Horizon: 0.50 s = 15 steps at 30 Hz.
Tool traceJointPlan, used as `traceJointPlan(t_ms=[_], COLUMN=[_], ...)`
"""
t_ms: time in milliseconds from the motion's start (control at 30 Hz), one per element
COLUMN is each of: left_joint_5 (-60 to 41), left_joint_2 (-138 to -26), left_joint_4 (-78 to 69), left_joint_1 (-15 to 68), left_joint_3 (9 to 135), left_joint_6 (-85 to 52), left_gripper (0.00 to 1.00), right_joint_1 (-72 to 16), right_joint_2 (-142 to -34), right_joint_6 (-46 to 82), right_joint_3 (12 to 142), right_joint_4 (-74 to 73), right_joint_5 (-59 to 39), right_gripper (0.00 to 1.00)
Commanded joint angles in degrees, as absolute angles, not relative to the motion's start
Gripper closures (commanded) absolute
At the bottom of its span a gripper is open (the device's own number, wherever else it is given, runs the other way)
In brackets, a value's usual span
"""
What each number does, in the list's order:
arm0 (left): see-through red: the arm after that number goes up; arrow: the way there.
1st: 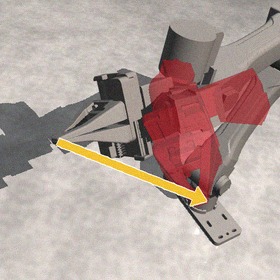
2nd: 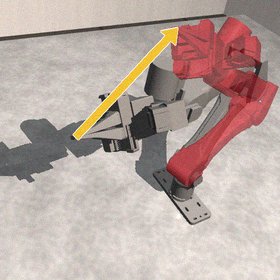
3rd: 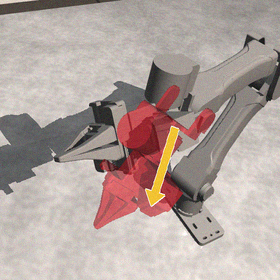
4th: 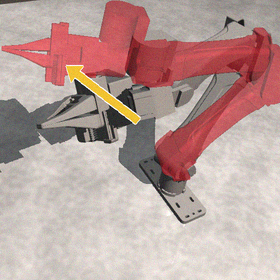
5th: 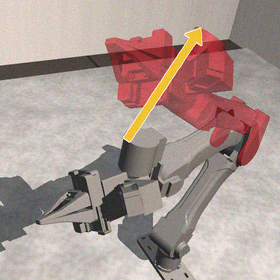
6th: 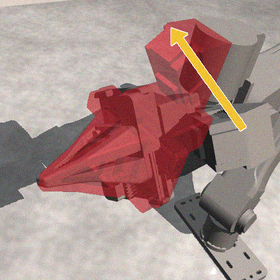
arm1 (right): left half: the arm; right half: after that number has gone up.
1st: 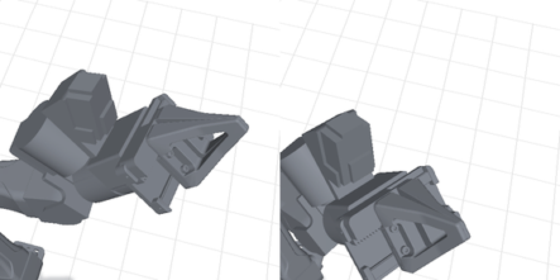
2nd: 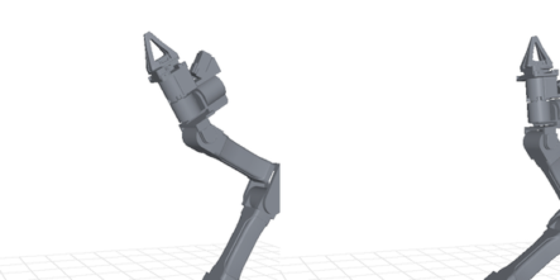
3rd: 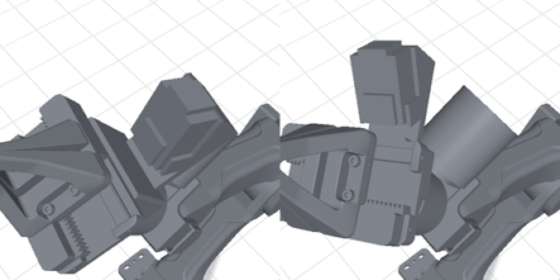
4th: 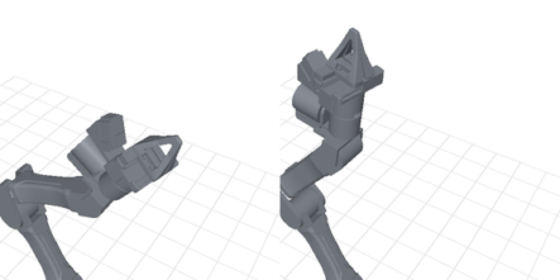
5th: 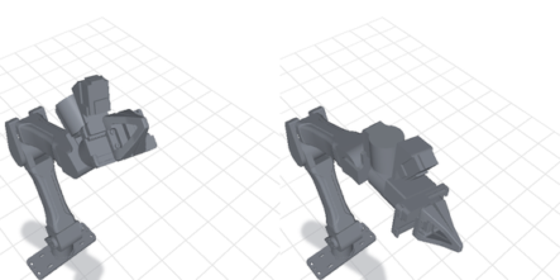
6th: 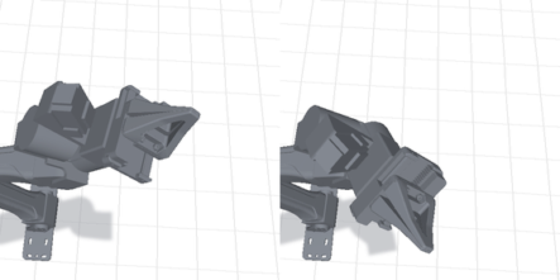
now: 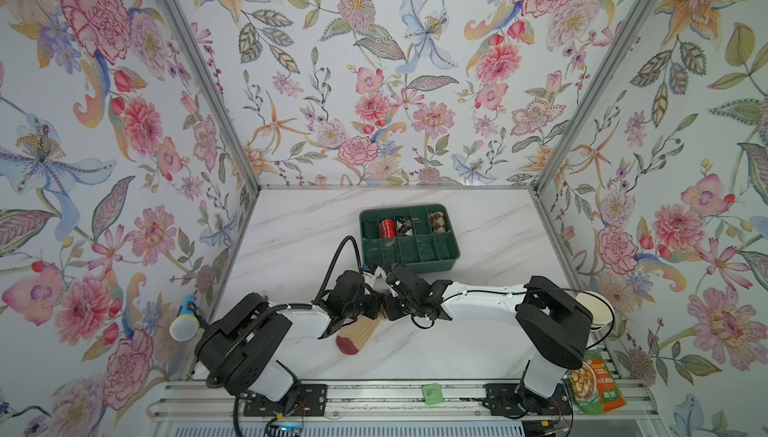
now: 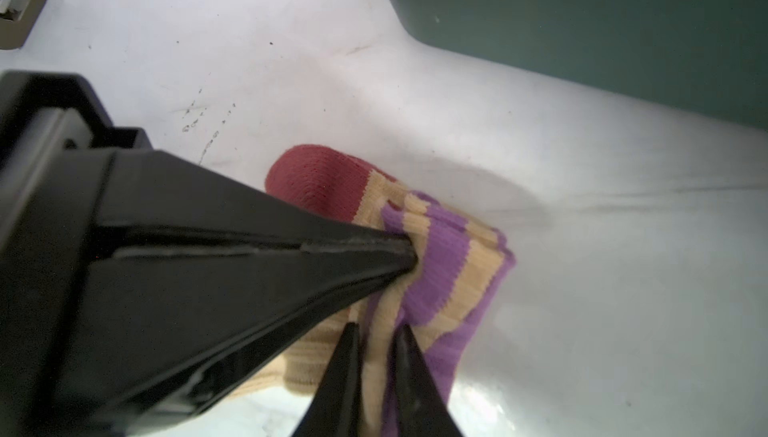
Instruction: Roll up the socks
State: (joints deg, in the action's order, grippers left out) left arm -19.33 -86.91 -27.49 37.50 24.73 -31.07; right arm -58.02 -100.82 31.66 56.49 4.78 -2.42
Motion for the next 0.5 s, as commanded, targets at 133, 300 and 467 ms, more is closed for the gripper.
traceJointPlan(t_ms=[133,300,467], left_joint_5=[-20.5,-20.6,-20.8], left_joint_2=[-88.7,-88.8,-88.3], left_joint_4=[-24.6,-24.7,-24.6], left_joint_1=[37.1,37.1,37.1], left_joint_3=[22.8,22.3,21.7], left_joint_6=[-29.7,-29.7,-29.8], left_gripper=[1.0,1.0,1.0], right_joint_1=[-56.2,-53.8,-50.9], right_joint_2=[-96.2,-92.1,-89.6], right_joint_6=[30.8,31.7,35.0], right_joint_3=[53.1,49.5,44.3], right_joint_4=[-1.1,-4.0,-9.8], right_joint_5=[-10.2,-11.8,-16.0], right_gripper=[0.76,0.7,0.79])
